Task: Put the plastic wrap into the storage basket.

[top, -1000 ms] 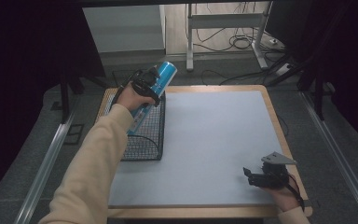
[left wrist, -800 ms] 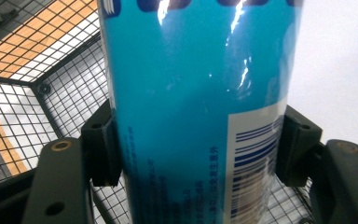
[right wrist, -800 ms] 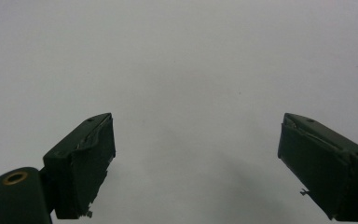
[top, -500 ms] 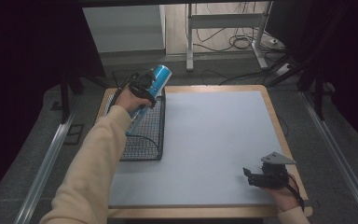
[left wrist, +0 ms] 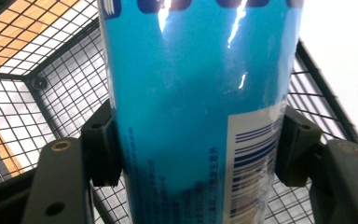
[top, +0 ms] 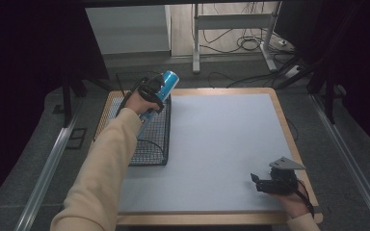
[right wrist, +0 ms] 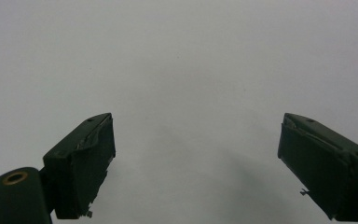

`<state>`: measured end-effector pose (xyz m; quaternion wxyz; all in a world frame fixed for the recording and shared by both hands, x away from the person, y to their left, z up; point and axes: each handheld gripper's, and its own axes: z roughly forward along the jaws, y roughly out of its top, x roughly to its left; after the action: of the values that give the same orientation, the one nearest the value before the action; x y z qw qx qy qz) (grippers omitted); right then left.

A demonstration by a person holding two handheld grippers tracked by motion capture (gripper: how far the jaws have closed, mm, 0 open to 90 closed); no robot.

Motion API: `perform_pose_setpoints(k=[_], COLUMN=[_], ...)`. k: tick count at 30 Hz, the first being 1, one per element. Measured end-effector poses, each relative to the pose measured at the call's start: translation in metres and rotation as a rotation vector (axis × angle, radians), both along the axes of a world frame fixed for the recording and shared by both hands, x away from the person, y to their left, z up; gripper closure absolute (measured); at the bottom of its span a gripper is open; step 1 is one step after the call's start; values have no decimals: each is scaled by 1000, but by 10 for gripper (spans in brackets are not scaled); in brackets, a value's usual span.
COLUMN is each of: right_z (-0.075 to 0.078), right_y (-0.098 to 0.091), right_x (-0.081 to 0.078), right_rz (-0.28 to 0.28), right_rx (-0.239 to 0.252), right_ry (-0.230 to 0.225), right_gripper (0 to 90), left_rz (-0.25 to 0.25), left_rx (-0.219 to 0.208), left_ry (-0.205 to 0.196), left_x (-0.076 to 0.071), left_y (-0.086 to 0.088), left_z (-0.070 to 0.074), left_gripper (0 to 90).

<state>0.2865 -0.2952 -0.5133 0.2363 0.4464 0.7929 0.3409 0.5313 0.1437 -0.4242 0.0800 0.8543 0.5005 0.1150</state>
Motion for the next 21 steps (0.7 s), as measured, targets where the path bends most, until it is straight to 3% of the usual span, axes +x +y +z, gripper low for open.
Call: perform_pose_setpoints(k=[11, 21], right_z=[0, 0], right_y=[0, 0], right_x=[0, 0], right_rz=[-1, -1], right_rx=[1, 0], right_ry=[2, 1], right_gripper=[114, 114], left_rz=[13, 19], left_rx=[36, 43], left_ry=[14, 3], left_x=[3, 2], left_y=[2, 3], left_z=[-14, -16], left_gripper=[316, 312])
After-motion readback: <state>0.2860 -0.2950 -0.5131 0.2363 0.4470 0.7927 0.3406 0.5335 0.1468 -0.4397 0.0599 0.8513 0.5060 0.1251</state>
